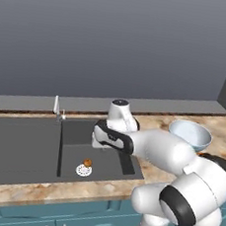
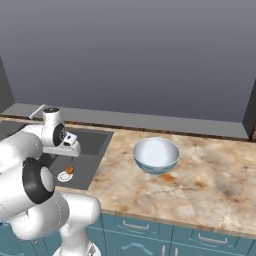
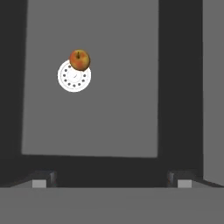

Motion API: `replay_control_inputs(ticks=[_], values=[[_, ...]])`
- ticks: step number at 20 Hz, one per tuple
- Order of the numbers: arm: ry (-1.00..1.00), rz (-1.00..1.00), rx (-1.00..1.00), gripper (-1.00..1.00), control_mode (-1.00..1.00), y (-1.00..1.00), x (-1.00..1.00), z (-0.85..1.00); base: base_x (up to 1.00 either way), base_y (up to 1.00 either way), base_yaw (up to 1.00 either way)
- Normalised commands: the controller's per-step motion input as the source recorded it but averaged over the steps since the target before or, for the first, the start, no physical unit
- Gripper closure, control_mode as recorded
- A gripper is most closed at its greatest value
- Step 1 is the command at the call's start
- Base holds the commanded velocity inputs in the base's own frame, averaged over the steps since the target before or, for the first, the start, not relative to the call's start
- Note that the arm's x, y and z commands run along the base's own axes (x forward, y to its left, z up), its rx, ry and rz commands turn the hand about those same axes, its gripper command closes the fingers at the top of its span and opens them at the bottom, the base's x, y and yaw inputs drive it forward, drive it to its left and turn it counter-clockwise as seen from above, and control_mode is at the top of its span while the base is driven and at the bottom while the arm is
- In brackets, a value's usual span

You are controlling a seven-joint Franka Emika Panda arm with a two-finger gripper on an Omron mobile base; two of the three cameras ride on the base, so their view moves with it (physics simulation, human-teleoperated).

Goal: Pick the tangerines from the cabinet and place them in one bowl. Pick the apple from the sink and place it in the other bowl.

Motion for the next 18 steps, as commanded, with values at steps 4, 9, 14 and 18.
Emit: replay_control_inputs(ticks=[4,9,14,18], values=[[0.0,0.0,0.0,-1.0,-1.0,0.22,0.26,-0.28,0.0,0.0,0.0],[0.01,0.0,0.0,-1.0,-1.0,0.26,0.3,-0.32,0.0,0.0,0.0],[0.01,0.0,0.0,-1.0,-1.0,0.24,0.36,-0.34,0.0,0.0,0.0],[0.0,0.0,0.0,-1.0,-1.0,0.16,0.35,-0.34,0.0,0.0,0.0]])
